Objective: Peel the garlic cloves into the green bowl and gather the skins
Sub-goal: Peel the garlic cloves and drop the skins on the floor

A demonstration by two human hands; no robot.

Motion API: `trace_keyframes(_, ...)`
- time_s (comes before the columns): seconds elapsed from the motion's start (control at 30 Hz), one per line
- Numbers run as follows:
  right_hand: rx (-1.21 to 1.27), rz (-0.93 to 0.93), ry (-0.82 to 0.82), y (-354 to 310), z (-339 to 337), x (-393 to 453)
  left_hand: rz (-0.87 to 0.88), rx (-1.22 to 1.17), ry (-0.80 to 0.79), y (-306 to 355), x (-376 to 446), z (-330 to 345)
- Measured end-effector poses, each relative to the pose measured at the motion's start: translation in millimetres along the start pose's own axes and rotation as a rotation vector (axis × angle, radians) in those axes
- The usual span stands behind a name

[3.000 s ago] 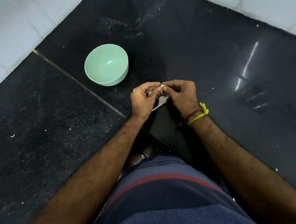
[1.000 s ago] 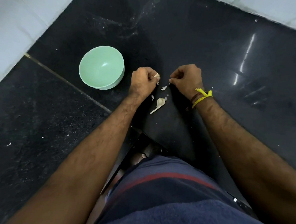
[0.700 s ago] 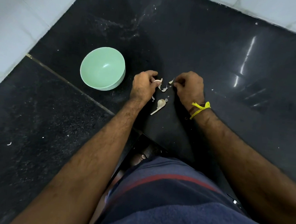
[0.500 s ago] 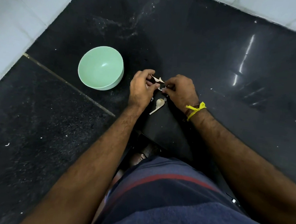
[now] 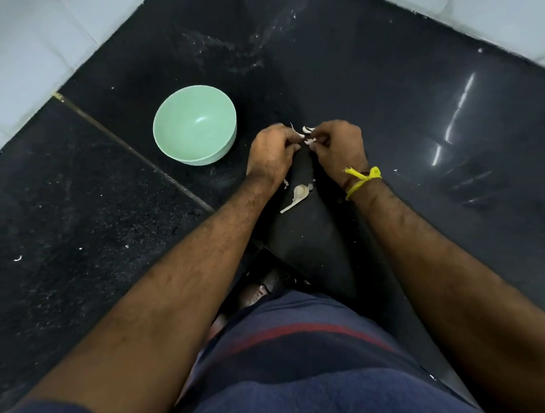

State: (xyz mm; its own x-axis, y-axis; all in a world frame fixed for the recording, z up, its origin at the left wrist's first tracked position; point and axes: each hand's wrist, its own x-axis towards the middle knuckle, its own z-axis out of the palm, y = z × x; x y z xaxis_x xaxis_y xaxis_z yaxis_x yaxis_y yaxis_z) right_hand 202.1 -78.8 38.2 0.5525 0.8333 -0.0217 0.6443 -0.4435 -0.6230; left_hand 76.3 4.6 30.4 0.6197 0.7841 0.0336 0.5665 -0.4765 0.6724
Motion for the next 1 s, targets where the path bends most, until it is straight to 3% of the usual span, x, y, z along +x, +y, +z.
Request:
trace_keyframes(0.07, 0.016, 0.01, -0.02, 1.6, -4.6, -16.1, -0.003, -0.059, 0.03, -8.5, -8.7, -1.6)
trace_keyframes(0.23, 0.04, -0.102, -0.306, -2.2, -10.8, -62.4, 0.068, -0.125, 0.148, -19.6, -40.8, -10.6)
trace_keyframes(0.43, -0.054, -0.119, -0.29, -9.2, -1.9, -62.6, 0.071, -0.149, 0.165, -22.0, -78.9, -2.3)
trace_keyframes(0.57, 0.101, -0.034, -0.241, -8.6, -5.6, -54.2, -0.055, -0.322, 0.014, -21.0, -85.8, -3.0)
trace_keyframes(0.67, 0.406, 0.025, -0.258, -10.3, -5.4, -55.7, -0.175, -0.638, -0.073, -23.5, -81.8, -8.5)
trace_keyframes(0.73, 0.623, 0.063, -0.252, -11.4, -0.8, -59.2, -0.219, -0.78, -0.086, -24.2, -83.5, -12.1)
trace_keyframes(1.0, 0.84, 0.146, -0.254, -21.6, 9.4, -61.5, -0.276, -0.924, -0.011, -17.4, -85.6, -10.4)
